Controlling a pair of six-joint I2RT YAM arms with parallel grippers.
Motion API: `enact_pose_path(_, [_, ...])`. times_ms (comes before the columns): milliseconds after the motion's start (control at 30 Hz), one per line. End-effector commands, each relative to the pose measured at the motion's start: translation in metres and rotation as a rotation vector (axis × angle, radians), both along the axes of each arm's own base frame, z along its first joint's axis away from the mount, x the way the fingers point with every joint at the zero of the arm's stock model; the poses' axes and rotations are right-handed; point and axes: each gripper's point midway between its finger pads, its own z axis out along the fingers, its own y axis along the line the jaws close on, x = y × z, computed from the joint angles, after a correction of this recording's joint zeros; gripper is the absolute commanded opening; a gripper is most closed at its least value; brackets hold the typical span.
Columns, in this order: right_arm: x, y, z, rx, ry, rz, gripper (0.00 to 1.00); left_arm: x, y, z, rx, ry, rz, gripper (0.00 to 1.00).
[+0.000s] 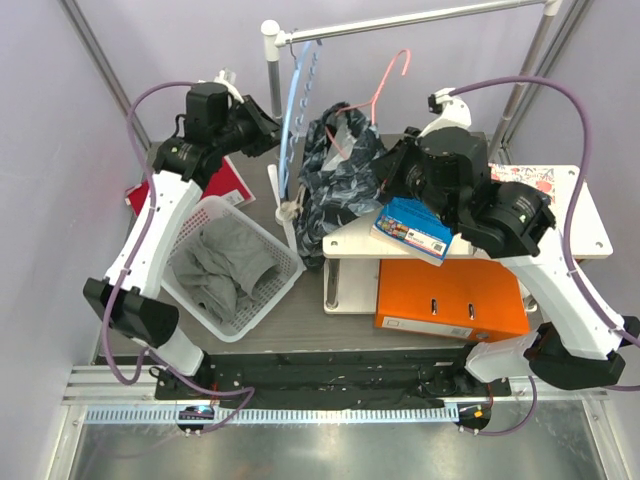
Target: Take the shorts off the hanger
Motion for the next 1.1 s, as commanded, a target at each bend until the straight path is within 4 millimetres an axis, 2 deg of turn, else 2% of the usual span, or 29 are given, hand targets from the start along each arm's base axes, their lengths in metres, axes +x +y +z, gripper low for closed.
enact_pose_path(0, [0.0,-0.043,0.053,0.062,-0.14,-0.161,0.01,0.019,0.005,0.041,-0.012,-0.144,0.026,0.19])
enact_pose_path(167, [-0.003,-0.027,0.064,0.095,-0.172,-0.07,0.01,0.048,0.015,0.025,0.01,-0.125,0.058,0.18])
enact_pose_path(233, [-0.006,-0.014,0.066,0.1,-0.178,-0.002,0.01,0.056,0.018,0.023,0.006,-0.121,0.063,0.18])
enact_pose_path(267, [-0.008,-0.009,0.069,0.102,-0.181,0.031,0.01,0.066,0.02,0.015,0.009,-0.105,0.07,0.18])
enact_pose_path(333, [-0.013,0.01,0.068,0.109,-0.172,0.125,0.01,0.073,0.02,0.017,0.003,-0.115,0.068,0.18])
enact_pose_path(367, [-0.014,0.015,0.067,0.115,-0.168,0.151,0.01,0.082,0.018,0.008,0.007,-0.1,0.068,0.18])
enact_pose_path(433, [-0.018,0.025,0.069,0.132,-0.168,0.203,0.01,0.09,0.019,0.009,0.007,-0.106,0.07,0.18])
enact_pose_path(467, [-0.019,0.027,0.069,0.137,-0.165,0.211,0.01,0.098,0.019,0.0,0.014,-0.094,0.072,0.18])
enact_pose_path(533, [-0.021,0.028,0.068,0.139,-0.16,0.222,0.01,0.107,0.02,0.005,0.016,-0.113,0.08,0.18])
enact_pose_path(567, [-0.021,0.028,0.065,0.138,-0.152,0.221,0.01,0.111,0.025,0.017,0.01,-0.142,0.09,0.18])
enact_pose_path(600, [-0.022,0.027,0.064,0.136,-0.148,0.219,0.01,0.121,0.026,0.005,0.016,-0.119,0.093,0.18])
enact_pose_path(633, [-0.024,0.024,0.064,0.137,-0.146,0.215,0.01,0.126,0.027,0.007,0.013,-0.125,0.095,0.18])
enact_pose_path(667, [-0.023,0.024,0.061,0.135,-0.139,0.21,0.01,0.131,0.031,0.018,0.006,-0.155,0.1,0.18])
enact_pose_path(700, [-0.025,0.023,0.06,0.137,-0.131,0.21,0.01,0.14,0.03,0.009,0.007,-0.142,0.092,0.18])
enact_pose_path(733, [-0.025,0.022,0.058,0.134,-0.126,0.211,0.01,0.145,0.033,0.007,0.004,-0.141,0.095,0.18])
enact_pose_path(800, [-0.027,0.023,0.052,0.13,-0.103,0.218,0.01,0.148,0.033,0.016,-0.018,-0.154,0.081,0.18])
enact_pose_path(900, [-0.03,0.028,0.042,0.117,-0.071,0.241,0.01,0.144,0.035,0.01,-0.009,-0.129,0.07,0.18])
enact_pose_path(933, [-0.03,0.028,0.041,0.116,-0.068,0.244,0.01,0.133,0.036,0.02,-0.008,-0.142,0.066,0.18])
enact_pose_path(967, [-0.03,0.029,0.037,0.108,-0.062,0.249,0.01,0.128,0.038,0.005,0.006,-0.102,0.068,0.19])
enact_pose_path(1000, [-0.031,0.031,0.036,0.104,-0.06,0.262,0.01,0.121,0.041,0.003,0.018,-0.092,0.073,0.2])
enact_pose_path(1033, [-0.032,0.031,0.035,0.088,-0.065,0.274,0.01,0.116,0.046,-0.001,0.038,-0.084,0.089,0.25])
enact_pose_path(1067, [-0.032,0.033,0.034,0.079,-0.066,0.287,0.01,0.099,0.05,0.001,0.049,-0.067,0.092,0.29])
